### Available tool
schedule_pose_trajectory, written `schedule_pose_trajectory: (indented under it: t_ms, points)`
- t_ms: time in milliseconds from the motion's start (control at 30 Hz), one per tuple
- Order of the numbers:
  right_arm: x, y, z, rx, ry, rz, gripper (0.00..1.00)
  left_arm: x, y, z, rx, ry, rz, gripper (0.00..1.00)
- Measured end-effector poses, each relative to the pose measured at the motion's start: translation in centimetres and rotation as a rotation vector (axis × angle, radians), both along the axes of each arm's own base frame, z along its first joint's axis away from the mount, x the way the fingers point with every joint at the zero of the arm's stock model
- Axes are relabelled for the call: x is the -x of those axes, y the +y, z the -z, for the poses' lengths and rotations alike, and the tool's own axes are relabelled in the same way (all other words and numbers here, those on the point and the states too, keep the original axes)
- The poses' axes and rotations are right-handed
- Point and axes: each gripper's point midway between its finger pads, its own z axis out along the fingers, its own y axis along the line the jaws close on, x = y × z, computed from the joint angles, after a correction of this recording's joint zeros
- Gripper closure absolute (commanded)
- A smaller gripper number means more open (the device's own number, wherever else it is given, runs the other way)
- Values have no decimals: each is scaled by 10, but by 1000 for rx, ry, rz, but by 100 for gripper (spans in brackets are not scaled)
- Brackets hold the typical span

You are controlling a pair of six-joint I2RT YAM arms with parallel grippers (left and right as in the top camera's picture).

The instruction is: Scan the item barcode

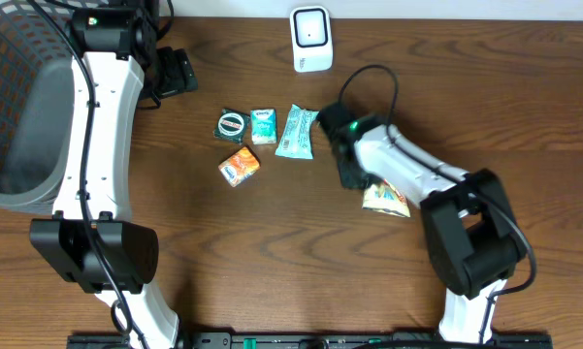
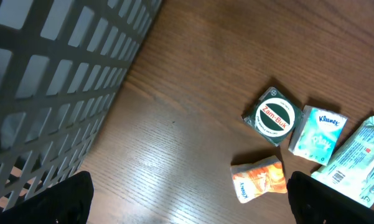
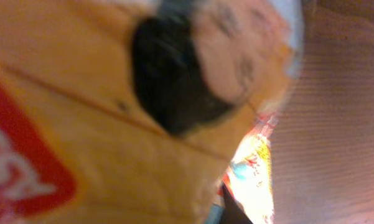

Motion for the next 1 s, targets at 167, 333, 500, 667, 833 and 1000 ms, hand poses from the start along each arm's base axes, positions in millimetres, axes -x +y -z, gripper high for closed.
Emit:
schedule_pose_trajectory:
  t_ms: [167,333,500,667,833,1000]
  points:
    - [-17,21,-31,-330,124,-4,99,0,0,0,0,0,0,2]
    - [-25,57,-80,-750,172,-100,99,0,0,0,0,0,0,2]
    - [-11,69,-112,-1125,237,-160,94,0,0,0,0,0,0,2]
    - [1,55,-83,-1279,254,-102,80,0,0,0,0,0,0,2]
    - [7,33,-36,-1235,249,22,84,0,0,0,0,0,0,2]
    - [6,-20,-12,-1038,270,241,82,0,0,0,0,0,0,2]
